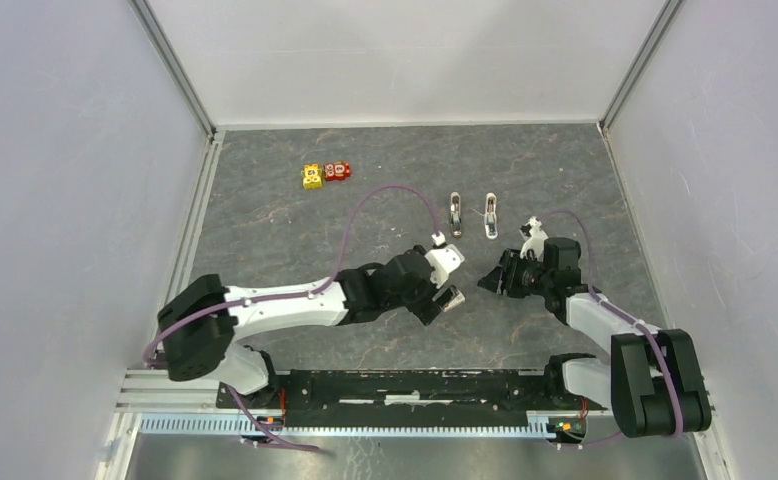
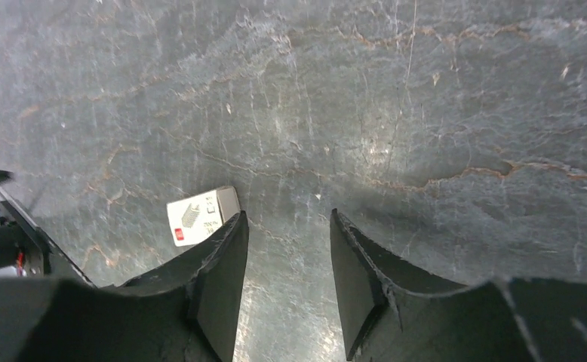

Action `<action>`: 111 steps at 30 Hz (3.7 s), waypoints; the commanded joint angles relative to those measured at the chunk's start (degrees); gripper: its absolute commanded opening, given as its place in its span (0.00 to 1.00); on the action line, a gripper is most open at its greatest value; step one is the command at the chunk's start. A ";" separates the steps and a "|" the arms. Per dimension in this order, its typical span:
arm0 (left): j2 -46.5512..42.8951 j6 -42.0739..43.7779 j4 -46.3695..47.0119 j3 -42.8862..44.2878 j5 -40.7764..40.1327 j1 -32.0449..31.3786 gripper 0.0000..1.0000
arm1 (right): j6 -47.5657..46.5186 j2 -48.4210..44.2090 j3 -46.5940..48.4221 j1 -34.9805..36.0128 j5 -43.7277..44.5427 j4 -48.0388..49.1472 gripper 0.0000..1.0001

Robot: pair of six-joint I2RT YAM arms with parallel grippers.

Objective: Load the staples into the stapler

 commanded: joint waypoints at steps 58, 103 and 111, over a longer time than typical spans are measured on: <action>20.93 8.09 12.99 5.80 2.06 -2.64 0.42 | 2.87 -2.16 -3.43 -2.39 -1.16 7.70 0.61; 0.67 15.91 35.37 -14.72 5.21 -2.60 0.41 | 23.29 9.56 -7.46 2.88 -23.85 36.26 0.70; -0.46 18.87 39.32 -17.39 5.36 -2.64 0.40 | 23.43 10.76 -7.02 5.74 -24.77 36.99 0.70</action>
